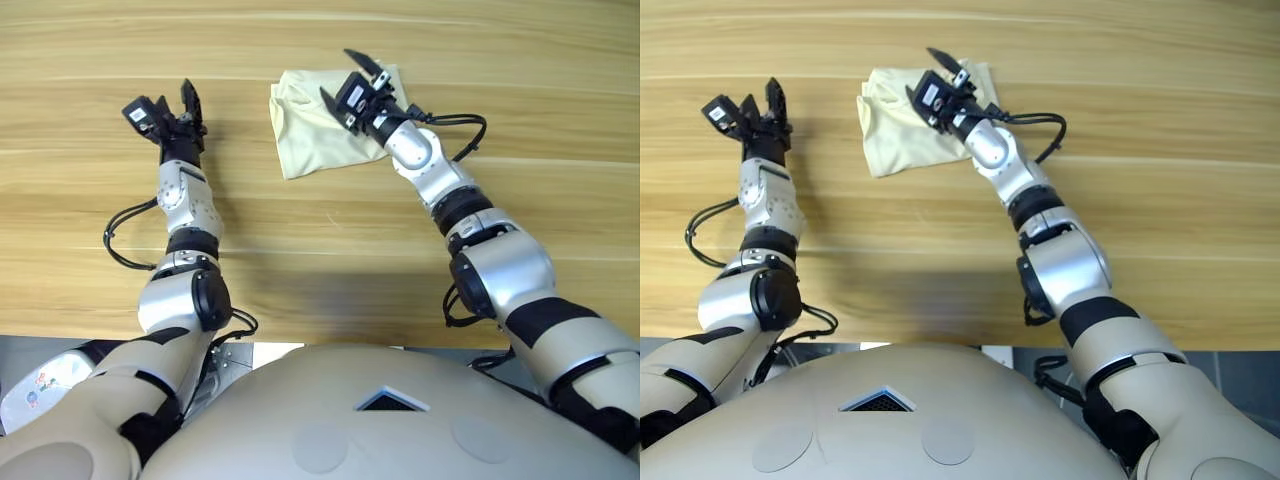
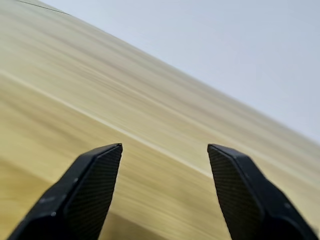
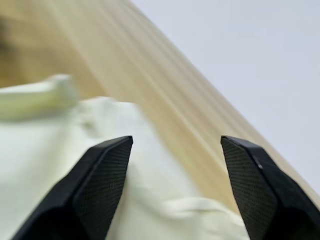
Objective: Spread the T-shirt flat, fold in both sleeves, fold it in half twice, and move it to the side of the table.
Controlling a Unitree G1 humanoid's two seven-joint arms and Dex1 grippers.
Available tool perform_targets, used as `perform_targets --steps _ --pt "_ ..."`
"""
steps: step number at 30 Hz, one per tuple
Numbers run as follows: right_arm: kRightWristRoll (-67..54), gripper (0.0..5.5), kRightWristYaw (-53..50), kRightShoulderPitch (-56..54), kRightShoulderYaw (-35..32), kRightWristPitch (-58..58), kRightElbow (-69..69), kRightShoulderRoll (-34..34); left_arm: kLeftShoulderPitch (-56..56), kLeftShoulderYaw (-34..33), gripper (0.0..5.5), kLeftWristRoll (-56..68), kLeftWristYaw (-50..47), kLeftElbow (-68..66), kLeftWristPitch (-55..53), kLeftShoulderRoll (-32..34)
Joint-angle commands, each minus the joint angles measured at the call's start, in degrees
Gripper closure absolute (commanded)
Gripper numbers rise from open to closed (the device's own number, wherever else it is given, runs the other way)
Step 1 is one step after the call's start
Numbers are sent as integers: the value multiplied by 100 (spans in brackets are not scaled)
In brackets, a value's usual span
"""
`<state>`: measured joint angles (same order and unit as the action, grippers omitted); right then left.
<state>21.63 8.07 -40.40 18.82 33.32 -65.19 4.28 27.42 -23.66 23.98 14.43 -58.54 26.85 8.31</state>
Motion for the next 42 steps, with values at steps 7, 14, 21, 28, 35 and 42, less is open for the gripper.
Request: perform_targets --steps 7,14,21,28,35,42 --pt "18 224 617 -397 -8 -661 -318 277 -169 -405 232 174 -33 -128 156 -163" --pt "-633 224 477 -1136 -867 -1468 -911 372 -207 -396 232 183 40 -146 187 -306" --pt "-1167 224 294 -1455 -1616 -2327 -1174 296 -267 -376 232 201 94 -109 172 -378" --pt "-1012 224 -543 -1268 -1736 -2545 -1212 614 -323 -319 232 143 62 -33 172 -489" --pt "-778 224 -657 -1279 -1460 -1503 -871 504 -343 -348 232 103 19 25 223 -497" --pt "-458 224 -542 -1078 -1098 -1560 -991 345 -386 -298 232 19 -22 134 256 -570"
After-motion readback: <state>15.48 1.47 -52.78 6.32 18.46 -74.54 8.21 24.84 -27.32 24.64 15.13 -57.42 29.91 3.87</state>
